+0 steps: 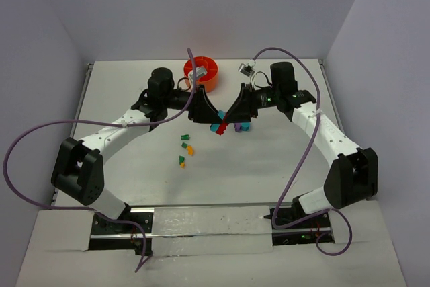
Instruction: Sort the legos into containers by color
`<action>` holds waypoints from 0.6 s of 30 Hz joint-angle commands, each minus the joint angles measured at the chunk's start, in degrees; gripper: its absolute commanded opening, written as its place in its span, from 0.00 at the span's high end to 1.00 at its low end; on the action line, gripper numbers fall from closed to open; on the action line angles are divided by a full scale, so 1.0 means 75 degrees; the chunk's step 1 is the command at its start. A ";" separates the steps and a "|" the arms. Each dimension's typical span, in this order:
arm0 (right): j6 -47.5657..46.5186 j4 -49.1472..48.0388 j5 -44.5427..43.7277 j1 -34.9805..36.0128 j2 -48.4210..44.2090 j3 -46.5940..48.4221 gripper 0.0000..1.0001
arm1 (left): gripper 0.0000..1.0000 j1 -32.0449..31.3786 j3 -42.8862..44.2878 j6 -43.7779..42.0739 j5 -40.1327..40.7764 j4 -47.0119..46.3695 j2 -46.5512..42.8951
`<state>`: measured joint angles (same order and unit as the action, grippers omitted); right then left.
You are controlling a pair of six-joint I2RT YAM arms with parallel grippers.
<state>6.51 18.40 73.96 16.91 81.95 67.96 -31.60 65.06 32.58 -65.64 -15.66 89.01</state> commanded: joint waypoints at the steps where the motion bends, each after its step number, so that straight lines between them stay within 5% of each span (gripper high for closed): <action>1: 0.0141 -0.0320 0.0206 0.0078 0.0029 0.0372 0.41 | 0.91 -0.0087 0.0033 -0.0066 -0.0096 -0.0336 -0.0255; 7: 0.0183 -0.0365 0.0351 0.0110 0.0018 0.0360 0.54 | 0.89 -0.0099 0.0076 -0.0142 -0.0060 -0.0265 -0.0220; 12: -0.0220 -0.0067 0.0364 0.0172 -0.0030 0.0443 0.98 | 0.60 -0.0099 0.0188 -0.0399 0.0047 0.0185 -0.0185; 16: -0.0727 0.0482 0.0126 0.0207 -0.0146 0.0479 1.00 | 0.38 -0.0069 0.0393 -0.0821 0.0127 0.0890 -0.0180; 18: -0.1179 0.0930 0.0006 0.0223 -0.0135 0.0591 1.00 | 0.36 -0.0019 0.0487 -0.0982 0.0139 0.1144 -0.0202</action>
<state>3.61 20.49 75.01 17.73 81.95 68.62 -31.83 65.42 29.42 -64.80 -11.45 89.01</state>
